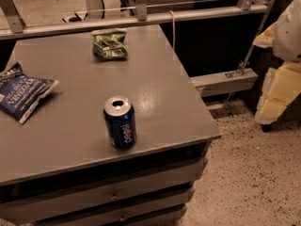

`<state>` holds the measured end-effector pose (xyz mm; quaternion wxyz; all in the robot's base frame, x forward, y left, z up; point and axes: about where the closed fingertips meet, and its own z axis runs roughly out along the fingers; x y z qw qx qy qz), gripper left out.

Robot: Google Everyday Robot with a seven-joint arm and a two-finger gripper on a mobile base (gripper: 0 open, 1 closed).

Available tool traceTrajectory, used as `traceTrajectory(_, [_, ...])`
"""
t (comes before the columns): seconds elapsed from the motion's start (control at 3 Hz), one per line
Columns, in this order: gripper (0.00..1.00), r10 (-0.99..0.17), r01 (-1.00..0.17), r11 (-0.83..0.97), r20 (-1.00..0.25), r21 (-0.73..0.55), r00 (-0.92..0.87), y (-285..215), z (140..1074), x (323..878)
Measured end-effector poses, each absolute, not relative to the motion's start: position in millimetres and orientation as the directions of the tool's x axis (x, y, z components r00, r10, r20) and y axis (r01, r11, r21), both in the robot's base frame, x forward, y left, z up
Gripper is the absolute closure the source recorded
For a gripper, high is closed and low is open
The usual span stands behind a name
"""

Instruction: Knock pepsi can over

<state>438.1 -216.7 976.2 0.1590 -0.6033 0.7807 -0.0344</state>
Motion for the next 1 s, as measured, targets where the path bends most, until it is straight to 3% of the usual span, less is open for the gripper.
traceTrajectory(0.67, [0.00,-0.944,-0.931,0.276,-0.251,-0.241,-0.215,-207,969,439])
traceTrajectory(1.0, [0.00,-0.919,-0.940,0.269,-0.348,-0.207,-0.186,-165,944,442])
